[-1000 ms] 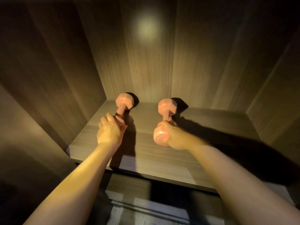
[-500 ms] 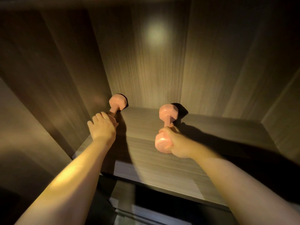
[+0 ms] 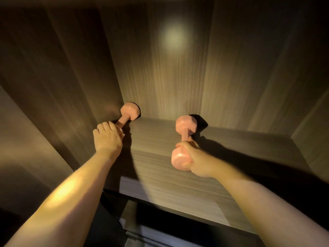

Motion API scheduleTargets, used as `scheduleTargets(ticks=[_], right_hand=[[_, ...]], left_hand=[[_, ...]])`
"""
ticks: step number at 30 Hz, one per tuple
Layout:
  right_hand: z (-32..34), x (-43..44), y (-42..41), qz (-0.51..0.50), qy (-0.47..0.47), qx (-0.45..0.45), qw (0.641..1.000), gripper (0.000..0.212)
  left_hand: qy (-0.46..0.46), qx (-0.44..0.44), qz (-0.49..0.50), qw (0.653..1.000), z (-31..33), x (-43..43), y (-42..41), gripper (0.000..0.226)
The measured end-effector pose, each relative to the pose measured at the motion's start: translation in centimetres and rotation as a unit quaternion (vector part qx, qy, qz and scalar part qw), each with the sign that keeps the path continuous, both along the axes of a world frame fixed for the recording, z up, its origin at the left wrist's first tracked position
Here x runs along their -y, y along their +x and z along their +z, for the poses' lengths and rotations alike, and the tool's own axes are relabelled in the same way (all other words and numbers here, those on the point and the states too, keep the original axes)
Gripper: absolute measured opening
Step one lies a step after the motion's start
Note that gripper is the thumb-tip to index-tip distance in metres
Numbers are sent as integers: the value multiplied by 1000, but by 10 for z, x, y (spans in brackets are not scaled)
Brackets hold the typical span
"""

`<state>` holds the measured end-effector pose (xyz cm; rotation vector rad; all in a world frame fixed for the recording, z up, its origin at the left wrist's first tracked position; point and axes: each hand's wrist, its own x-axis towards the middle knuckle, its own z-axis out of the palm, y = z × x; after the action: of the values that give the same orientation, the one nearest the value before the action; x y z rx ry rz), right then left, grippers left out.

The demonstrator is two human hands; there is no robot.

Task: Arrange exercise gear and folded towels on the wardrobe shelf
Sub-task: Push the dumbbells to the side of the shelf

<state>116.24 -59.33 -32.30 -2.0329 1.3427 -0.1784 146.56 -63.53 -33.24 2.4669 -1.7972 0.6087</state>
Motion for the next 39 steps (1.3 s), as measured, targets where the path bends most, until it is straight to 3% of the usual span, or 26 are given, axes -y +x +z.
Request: scheduleTargets(ticks=[8, 10, 12, 16, 18, 20, 22, 25, 29, 36, 39], right_hand=[[-2, 1, 0, -14, 6, 13, 1000, 74], [-5, 0, -2, -24, 12, 38, 999, 82], [-8, -1, -3, -44, 5, 50, 998, 86], [-18, -11, -4, -137, -41, 103, 984, 72], [-23, -17, -10, -163, -66, 115, 978, 63], [-26, -19, -23, -176, -79, 84, 978, 67], [-26, -20, -35, -181, -84, 37, 979, 67], [-28, -25, -44, -136, -71, -57, 986, 65], [-38, -28, -46, -64, -79, -178, 979, 61], [-47, -26, -41, -68, -84, -204, 973, 61], [-47, -23, -22, -77, -77, -189, 976, 64]], left_hand=[[17, 7, 19, 1000, -4, 4, 6, 47], [13, -24, 28, 999, -2, 0, 0, 55], [-3, -110, -13, 994, 0, -15, -20, 64], [-55, -324, -173, 928, -4, -50, -84, 57], [-33, -418, -245, 874, -1, -58, -110, 52], [-6, -464, -275, 842, 2, -61, -132, 51], [26, -468, -282, 837, 4, -62, -149, 56], [80, -404, -294, 863, -3, -63, -164, 49], [85, -379, -305, 870, -10, -58, -160, 42], [121, -361, -291, 878, -2, -49, -121, 40], [114, -317, -264, 904, 8, -49, -96, 47]])
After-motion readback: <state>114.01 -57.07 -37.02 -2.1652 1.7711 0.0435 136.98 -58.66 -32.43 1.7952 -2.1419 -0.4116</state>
